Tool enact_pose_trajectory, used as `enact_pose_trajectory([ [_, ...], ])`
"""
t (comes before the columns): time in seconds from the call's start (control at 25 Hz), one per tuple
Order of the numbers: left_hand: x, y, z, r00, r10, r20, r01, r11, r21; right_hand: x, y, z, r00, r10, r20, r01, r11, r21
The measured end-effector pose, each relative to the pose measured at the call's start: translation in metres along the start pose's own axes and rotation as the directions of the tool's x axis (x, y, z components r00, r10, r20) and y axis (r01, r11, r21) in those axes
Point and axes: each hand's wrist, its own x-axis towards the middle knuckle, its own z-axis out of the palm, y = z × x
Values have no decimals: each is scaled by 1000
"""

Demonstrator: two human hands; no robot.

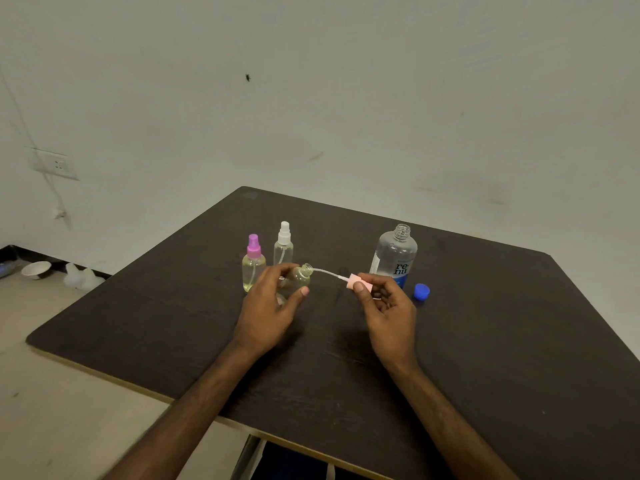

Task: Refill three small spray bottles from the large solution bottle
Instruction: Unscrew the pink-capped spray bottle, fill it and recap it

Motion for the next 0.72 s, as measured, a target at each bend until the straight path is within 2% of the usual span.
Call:
enact_pose_trajectory([
  [0.16, 0, -1, -1, 999, -23, -42, 22, 999, -31, -5, 1, -6, 999, 23, -29, -23, 1000, -17],
  [0.24, -1, 1, -1, 998, -41, -44, 38, 996, -79, -5, 1, -5, 997, 56, -55, -61, 992, -112],
  [0.36, -1, 5, 0, 997, -45, -55, 38, 992, -121, -3, 4, -1, 996, 92, -12, -91, 942, -323],
  [0.56, 0, 4, 1, 997, -22, -77, 15, 996, -84, 1, 9, 7, 998, 25, 60, 17, 791, -611],
  [0.72, 0, 3, 1, 999, -15, -53, 12, 999, -50, 3, 8, 19, 991, 11, 131, 83, 716, -694],
])
